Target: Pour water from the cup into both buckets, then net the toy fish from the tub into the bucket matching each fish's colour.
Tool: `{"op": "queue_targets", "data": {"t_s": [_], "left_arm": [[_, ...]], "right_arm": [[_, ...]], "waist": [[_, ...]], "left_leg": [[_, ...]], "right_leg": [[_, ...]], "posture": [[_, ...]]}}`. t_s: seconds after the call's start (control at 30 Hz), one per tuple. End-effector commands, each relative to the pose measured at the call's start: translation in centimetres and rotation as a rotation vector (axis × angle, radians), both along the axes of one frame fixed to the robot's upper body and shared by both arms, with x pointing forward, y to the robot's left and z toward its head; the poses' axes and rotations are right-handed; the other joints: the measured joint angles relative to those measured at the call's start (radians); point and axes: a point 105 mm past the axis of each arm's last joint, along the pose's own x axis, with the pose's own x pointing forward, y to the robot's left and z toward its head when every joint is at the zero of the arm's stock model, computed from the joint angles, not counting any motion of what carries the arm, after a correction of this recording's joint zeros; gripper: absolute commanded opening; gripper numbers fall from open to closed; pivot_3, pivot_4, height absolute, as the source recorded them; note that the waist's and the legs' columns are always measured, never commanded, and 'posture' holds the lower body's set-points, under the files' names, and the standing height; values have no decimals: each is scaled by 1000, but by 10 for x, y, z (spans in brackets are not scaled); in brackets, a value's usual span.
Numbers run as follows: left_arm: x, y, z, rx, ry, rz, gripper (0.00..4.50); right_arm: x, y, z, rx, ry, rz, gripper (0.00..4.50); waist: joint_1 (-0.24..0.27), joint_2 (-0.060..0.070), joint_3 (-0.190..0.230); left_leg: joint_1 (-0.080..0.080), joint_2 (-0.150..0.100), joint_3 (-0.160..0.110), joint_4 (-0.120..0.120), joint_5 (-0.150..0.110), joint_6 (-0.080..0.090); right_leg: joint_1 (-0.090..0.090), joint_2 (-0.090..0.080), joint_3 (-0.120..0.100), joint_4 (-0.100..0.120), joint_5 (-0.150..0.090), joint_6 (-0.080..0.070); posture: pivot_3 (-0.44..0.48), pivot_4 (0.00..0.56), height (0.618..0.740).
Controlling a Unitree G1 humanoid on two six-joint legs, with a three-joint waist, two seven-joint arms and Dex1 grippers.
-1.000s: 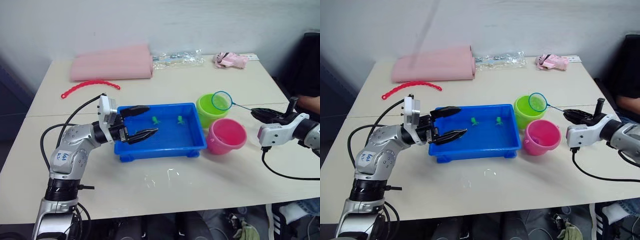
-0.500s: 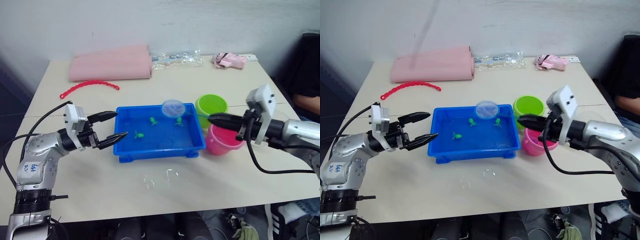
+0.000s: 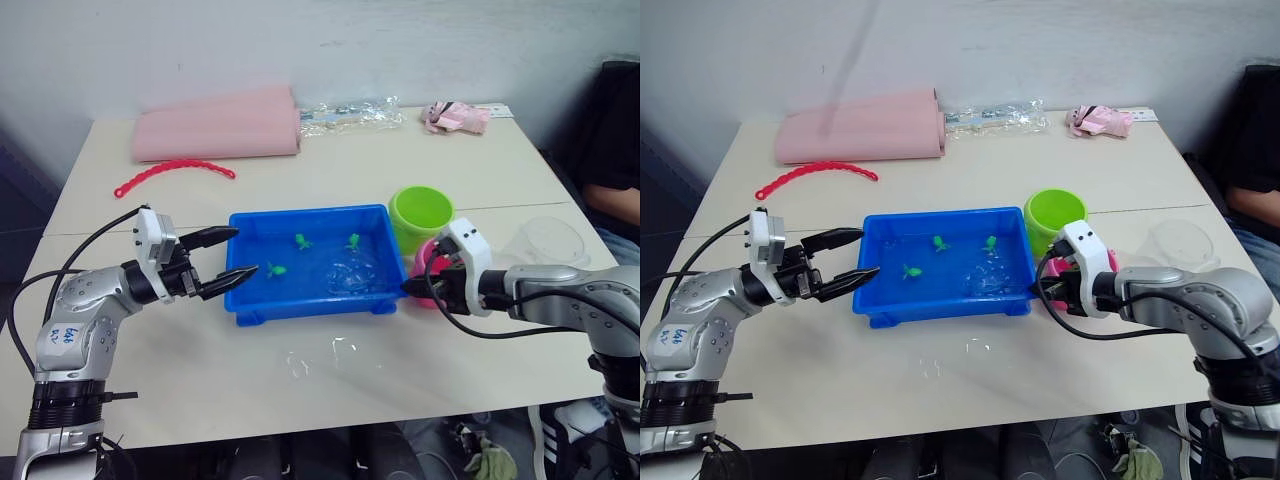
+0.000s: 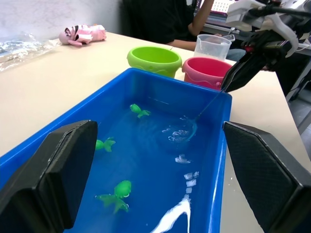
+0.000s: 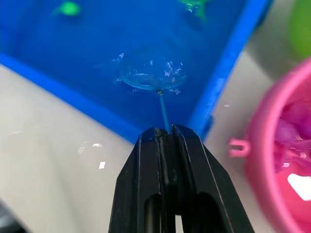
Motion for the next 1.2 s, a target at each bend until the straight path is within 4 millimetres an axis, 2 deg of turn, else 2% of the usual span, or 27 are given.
{"op": "queue_targets", "data": {"t_s": [0.03,0.17,0.3,0.43,0.67,1.03,1.2], "left_arm": [[-3,-6,7,12,-58,-13,4467],[-3,-10,7,9,-63,-22,4467],[-3,-12,7,7,-65,-26,4467],[-2,-13,7,10,-62,-35,4467],[-1,-13,9,12,-63,-47,4467],[5,-22,15,-14,-69,-84,4467],[10,-29,20,-35,-80,-110,4467]], "right_arm": [[16,0,9,-13,-110,-47,0],[26,4,10,21,-210,-36,0],[27,5,5,18,-271,-8,0],[18,15,13,121,-398,76,0],[-2,10,20,175,-531,122,0],[-30,-3,16,33,-723,204,0],[-39,-14,30,48,-788,160,0]], "waist": [[0,0,0],[0,0,0],[1,0,0],[0,0,0],[1,0,0],[1,0,0],[3,0,0]], "left_leg": [[0,0,0,0,0,0],[-1,1,0,0,0,0],[-1,1,0,0,0,0],[-2,1,0,-1,0,0],[-1,1,0,0,0,0],[0,1,0,0,0,-1],[0,1,0,0,1,-1]], "right_leg": [[0,2,0,0,0,0],[0,5,1,0,0,1],[0,6,1,0,1,2],[0,7,1,0,1,2],[0,7,1,0,1,2],[1,7,2,0,1,2],[1,8,2,-1,1,2]], "posture": [[0,150,740],[0,150,740],[0,150,740],[0,150,740],[0,150,740],[0,150,740],[0,150,740]]}}
